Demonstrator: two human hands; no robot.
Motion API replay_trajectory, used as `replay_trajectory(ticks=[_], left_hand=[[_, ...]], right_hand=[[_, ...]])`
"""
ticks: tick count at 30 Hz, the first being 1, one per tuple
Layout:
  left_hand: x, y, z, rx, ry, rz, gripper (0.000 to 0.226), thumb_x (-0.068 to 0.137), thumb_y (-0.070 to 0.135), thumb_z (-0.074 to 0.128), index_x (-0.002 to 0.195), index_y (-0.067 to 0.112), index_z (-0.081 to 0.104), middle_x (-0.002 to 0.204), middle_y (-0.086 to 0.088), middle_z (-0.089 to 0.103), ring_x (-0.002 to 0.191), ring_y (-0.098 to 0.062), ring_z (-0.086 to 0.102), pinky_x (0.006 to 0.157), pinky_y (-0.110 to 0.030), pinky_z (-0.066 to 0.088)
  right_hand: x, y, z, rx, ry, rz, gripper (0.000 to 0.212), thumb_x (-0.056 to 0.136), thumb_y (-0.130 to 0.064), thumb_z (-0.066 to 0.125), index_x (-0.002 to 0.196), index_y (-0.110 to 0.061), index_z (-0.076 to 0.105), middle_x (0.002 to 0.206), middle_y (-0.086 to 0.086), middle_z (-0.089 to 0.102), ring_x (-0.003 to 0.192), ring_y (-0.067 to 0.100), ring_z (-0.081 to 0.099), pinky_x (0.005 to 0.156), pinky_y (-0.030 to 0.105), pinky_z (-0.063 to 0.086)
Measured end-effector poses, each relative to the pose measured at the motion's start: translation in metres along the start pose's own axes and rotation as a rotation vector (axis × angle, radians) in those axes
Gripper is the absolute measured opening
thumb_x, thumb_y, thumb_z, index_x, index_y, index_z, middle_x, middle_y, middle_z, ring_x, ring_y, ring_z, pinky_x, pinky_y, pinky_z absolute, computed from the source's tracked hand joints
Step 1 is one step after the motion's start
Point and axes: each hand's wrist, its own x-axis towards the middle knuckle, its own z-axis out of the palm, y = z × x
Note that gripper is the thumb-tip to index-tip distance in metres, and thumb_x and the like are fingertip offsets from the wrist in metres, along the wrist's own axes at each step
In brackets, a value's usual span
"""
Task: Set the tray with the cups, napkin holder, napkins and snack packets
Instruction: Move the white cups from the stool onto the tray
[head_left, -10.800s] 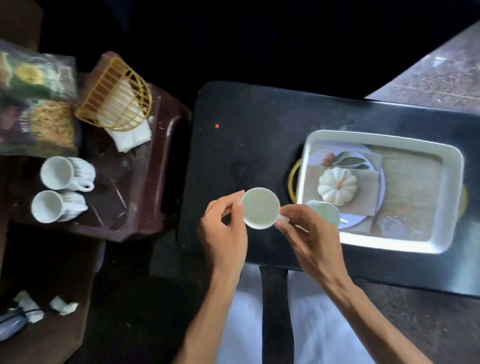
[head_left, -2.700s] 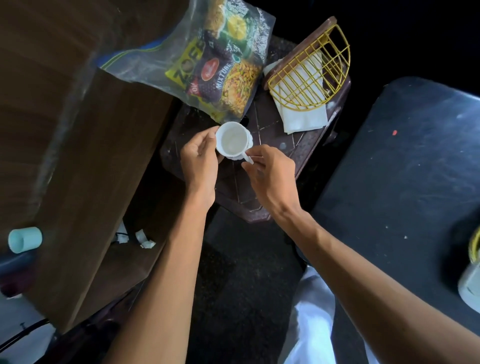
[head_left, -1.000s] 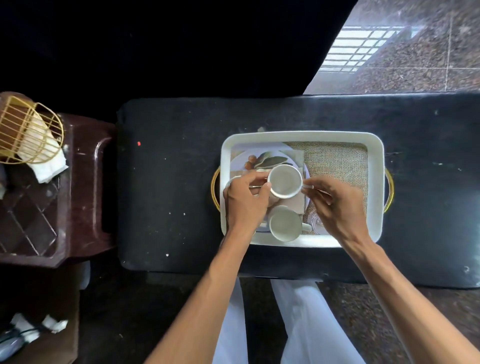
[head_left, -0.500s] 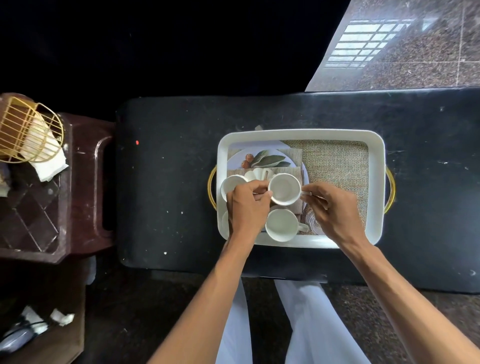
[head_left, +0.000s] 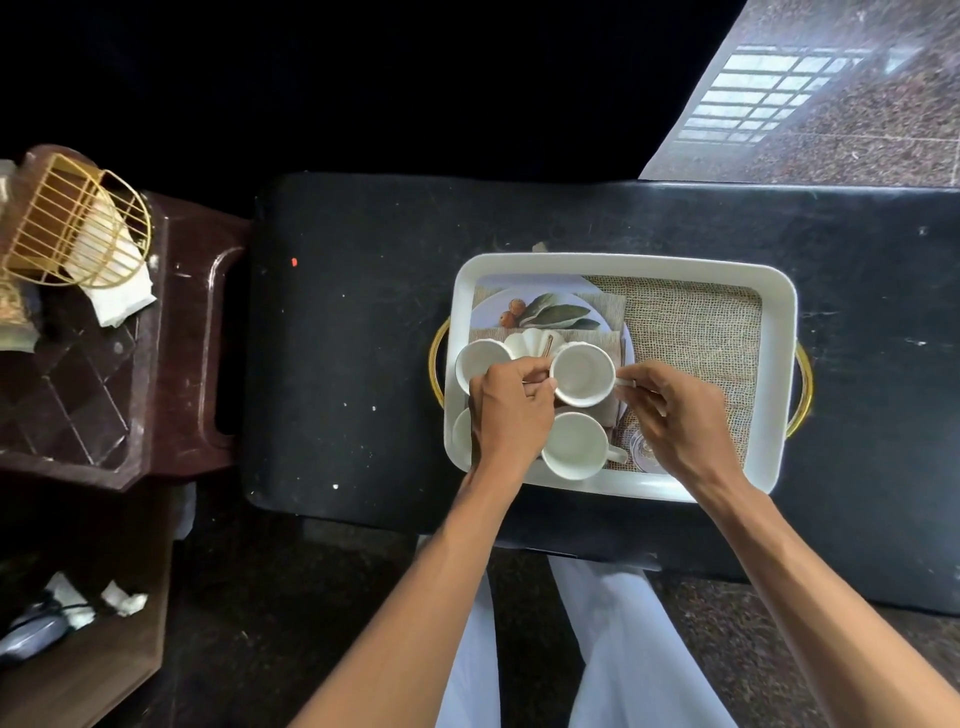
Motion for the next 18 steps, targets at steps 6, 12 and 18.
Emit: replay_trajectory(ticks=[6, 12, 18], left_hand=[[-0.004, -0.003, -0.013, -0.065, 0.0, 0.007, 0.025, 0.096, 0.015, 0.067, 0.12, 0.014, 0.075, 0.114, -0.002, 0.078, 0.097, -0.007, 0.072, 0.099, -0.033, 0.058], [-0.004, -0.033, -0.063, -0.257, 0.093, -0.046, 0.025, 0.094, 0.018, 0.067, 0.118, 0.021, 0.075, 0.107, 0.002, 0.079, 0.098, -0.009, 0.074, 0.092, -0.039, 0.062], [0.012, -0.081, -0.149, -0.285, 0.321, 0.008, 0.029, 0.096, 0.019, 0.065, 0.122, 0.03, 0.07, 0.108, 0.014, 0.075, 0.099, 0.004, 0.071, 0.089, -0.032, 0.062]], right_hand=[[0.002, -0.015, -0.019, -0.092, -0.142, 0.055, 0.028, 0.088, -0.01, 0.073, 0.115, -0.006, 0.07, 0.11, 0.01, 0.074, 0.1, 0.027, 0.07, 0.09, 0.048, 0.057], [0.001, -0.057, -0.032, -0.104, -0.056, 0.119, 0.031, 0.093, -0.019, 0.066, 0.123, -0.014, 0.066, 0.118, 0.008, 0.071, 0.104, 0.033, 0.069, 0.088, 0.049, 0.057], [0.024, -0.128, 0.013, -0.106, -0.034, 0.022, 0.038, 0.094, -0.031, 0.064, 0.131, -0.023, 0.059, 0.12, -0.01, 0.065, 0.108, 0.016, 0.063, 0.09, 0.039, 0.052]])
